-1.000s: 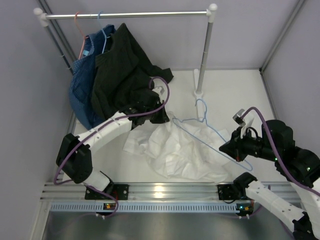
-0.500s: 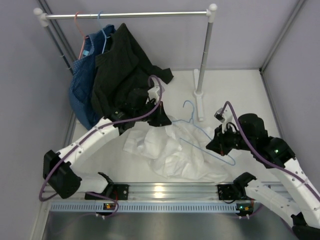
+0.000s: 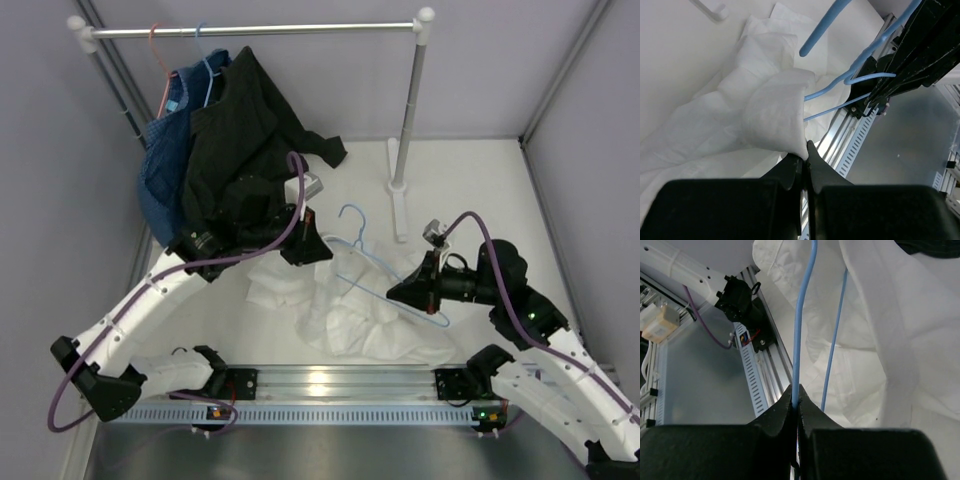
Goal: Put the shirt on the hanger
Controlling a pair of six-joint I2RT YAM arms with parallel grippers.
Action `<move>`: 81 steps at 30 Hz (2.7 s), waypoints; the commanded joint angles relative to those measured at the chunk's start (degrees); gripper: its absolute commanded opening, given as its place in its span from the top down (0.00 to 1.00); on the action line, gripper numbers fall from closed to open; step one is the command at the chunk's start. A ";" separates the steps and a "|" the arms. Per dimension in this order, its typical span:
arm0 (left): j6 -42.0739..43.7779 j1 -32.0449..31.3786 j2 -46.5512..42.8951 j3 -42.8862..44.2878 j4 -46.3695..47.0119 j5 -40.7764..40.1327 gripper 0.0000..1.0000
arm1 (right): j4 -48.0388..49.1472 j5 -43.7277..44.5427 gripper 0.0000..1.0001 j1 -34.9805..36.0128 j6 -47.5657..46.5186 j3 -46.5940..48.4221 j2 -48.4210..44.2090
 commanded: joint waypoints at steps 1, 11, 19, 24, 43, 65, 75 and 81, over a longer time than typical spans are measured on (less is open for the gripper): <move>2.49 -2.41 -1.22 3.60 -3.95 -2.44 1.00 | 14.88 -3.59 1.00 0.12 2.69 -2.21 -2.20; 1.44 -5.76 -1.30 11.87 -12.21 -36.25 1.00 | 2.06 2.80 1.00 0.20 -8.29 0.96 1.75; 10.38 -5.76 -3.76 12.75 -12.12 -32.89 1.00 | -2.33 -12.12 1.00 0.29 -29.36 5.86 4.56; 14.44 -5.76 -6.84 11.17 -11.33 -20.14 1.00 | -8.84 -20.99 1.00 0.20 -35.98 14.83 14.22; 14.97 -5.85 -10.10 9.41 -8.78 -0.88 1.00 | 22.35 -12.94 1.00 0.12 -13.69 6.50 15.55; 12.42 -7.95 -3.42 11.70 -6.50 -11.25 1.00 | 39.25 -15.03 1.00 1.70 -1.79 -0.89 14.14; 14.18 -16.57 -0.96 12.93 -8.25 -17.56 1.00 | 36.25 -13.72 1.00 1.96 -4.69 -1.68 13.89; 13.92 -16.66 0.01 15.56 -10.97 -26.79 0.80 | 41.58 -10.91 1.00 2.05 -2.24 -4.75 10.02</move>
